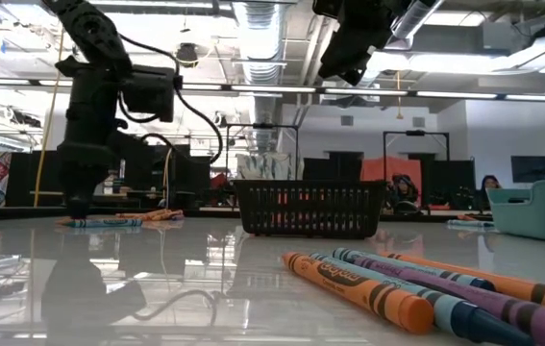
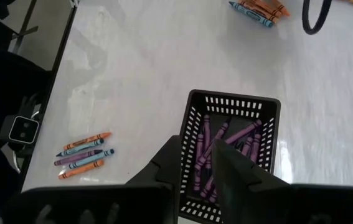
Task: Sort crayons
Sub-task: Put the orange crayon into the orange bin
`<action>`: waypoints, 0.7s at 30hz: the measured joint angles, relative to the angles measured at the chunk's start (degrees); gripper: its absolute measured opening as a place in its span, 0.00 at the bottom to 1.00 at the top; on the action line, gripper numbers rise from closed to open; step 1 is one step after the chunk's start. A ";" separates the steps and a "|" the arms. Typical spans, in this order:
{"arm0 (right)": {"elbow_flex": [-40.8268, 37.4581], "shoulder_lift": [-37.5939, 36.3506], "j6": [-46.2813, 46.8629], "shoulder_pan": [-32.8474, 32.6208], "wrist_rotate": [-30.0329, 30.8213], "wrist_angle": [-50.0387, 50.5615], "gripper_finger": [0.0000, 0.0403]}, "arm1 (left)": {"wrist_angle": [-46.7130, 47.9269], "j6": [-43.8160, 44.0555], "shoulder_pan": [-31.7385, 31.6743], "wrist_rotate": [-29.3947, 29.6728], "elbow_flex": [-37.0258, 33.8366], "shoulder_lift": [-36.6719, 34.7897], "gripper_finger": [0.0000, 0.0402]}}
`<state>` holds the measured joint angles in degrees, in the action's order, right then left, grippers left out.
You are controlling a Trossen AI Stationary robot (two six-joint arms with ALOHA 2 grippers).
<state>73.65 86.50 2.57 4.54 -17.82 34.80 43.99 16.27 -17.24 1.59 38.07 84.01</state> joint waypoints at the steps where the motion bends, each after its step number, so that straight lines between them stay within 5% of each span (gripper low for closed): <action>1: 0.00 0.00 -0.02 0.00 0.00 -0.08 0.21 | -0.15 0.20 -0.38 -0.47 -0.12 0.02 0.25; 6: 0.00 0.00 -0.08 0.00 0.02 -0.17 0.21 | -1.90 -1.13 -1.57 -0.75 0.12 0.09 0.03; 21: 0.00 0.00 0.00 0.00 0.31 -0.01 0.21 | 2.34 -8.12 -2.53 4.32 6.94 0.70 0.00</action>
<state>73.65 86.50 2.57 4.54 -17.52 34.79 46.32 8.14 -19.77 5.92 45.01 84.70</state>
